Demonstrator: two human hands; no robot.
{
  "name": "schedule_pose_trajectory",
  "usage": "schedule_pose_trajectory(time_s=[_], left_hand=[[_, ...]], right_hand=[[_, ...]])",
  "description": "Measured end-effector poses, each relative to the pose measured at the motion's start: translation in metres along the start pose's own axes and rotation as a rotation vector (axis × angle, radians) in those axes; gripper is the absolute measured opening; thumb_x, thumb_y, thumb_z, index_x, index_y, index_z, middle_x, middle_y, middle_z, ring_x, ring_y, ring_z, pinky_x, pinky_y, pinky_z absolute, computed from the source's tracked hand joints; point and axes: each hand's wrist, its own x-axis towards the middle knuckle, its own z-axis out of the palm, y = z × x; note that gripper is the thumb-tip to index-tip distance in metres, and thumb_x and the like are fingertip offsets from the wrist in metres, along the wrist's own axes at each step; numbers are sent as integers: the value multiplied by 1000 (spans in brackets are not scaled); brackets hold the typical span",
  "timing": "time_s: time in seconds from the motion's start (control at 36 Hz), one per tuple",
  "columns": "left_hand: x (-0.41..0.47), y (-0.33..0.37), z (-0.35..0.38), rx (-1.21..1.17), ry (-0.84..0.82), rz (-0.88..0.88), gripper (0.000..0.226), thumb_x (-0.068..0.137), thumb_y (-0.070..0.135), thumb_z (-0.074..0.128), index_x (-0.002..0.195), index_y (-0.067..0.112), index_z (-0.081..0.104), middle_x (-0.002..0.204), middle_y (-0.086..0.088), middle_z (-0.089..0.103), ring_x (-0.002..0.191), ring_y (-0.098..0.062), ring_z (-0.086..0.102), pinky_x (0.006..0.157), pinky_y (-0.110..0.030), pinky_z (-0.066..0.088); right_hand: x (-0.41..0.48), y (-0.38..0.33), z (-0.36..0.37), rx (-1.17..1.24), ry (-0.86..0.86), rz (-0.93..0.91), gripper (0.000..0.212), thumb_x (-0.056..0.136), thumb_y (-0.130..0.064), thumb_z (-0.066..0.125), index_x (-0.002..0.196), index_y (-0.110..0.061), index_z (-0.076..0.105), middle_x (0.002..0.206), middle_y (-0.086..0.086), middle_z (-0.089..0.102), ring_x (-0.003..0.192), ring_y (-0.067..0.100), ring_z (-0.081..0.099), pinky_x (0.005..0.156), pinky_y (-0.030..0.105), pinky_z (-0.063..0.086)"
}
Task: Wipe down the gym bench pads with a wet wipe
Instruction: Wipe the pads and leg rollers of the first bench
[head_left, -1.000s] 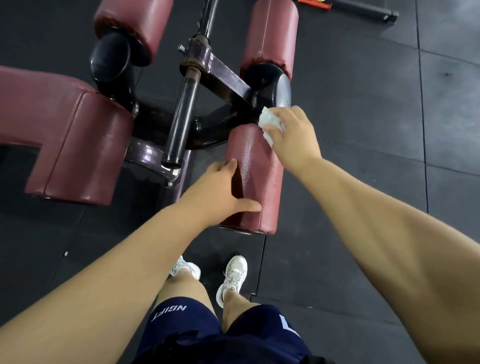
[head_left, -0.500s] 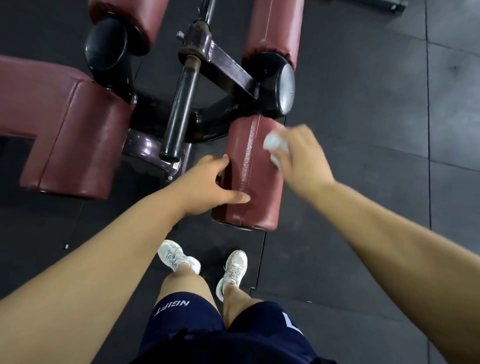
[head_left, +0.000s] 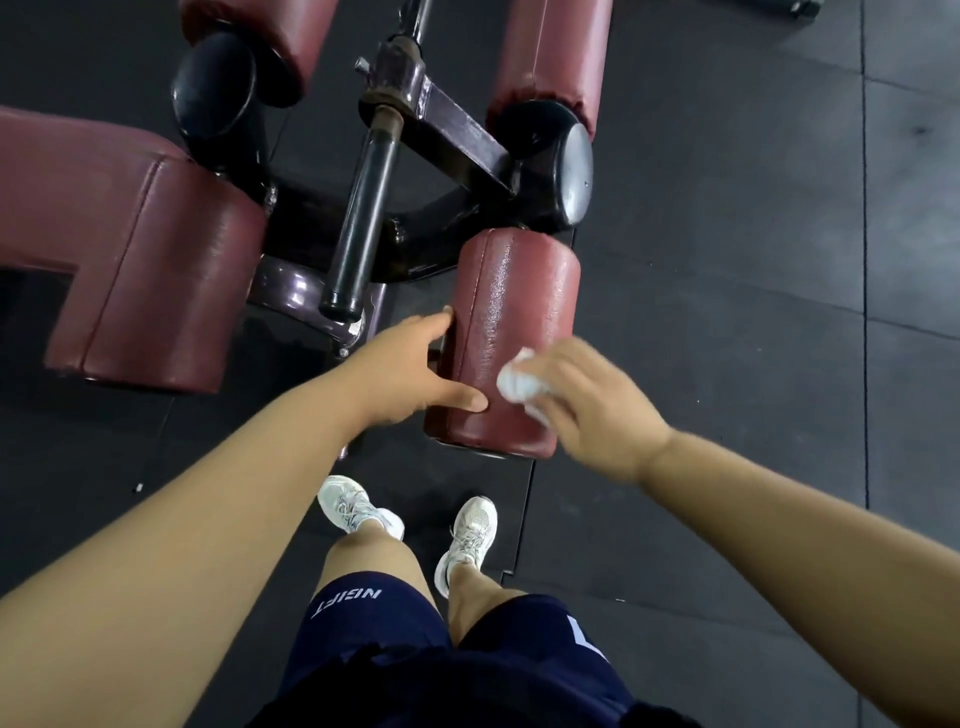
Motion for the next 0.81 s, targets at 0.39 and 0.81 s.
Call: schedule_pose_trajectory(time_s=[0.39,0.81], left_hand=[[-4,-3,8,89,-5,51,134,46,41,90,151,21,10,157,12,11,138,-5,24,114,-27,24],[-15,19,25,206,147,71,124,57,55,81,151,20,9,150,6,15,137,-17,26,109,-37,33]], right_hand=[[34,9,-9,109,190,361,18,92,-13,57,108,-19,60,101,-4,54,90,-2,42,83,7,35],[87,45,-24,46,300,568,24,93,-20,56,115,-10,55,112,4,50,93,7,41,76,10,28]])
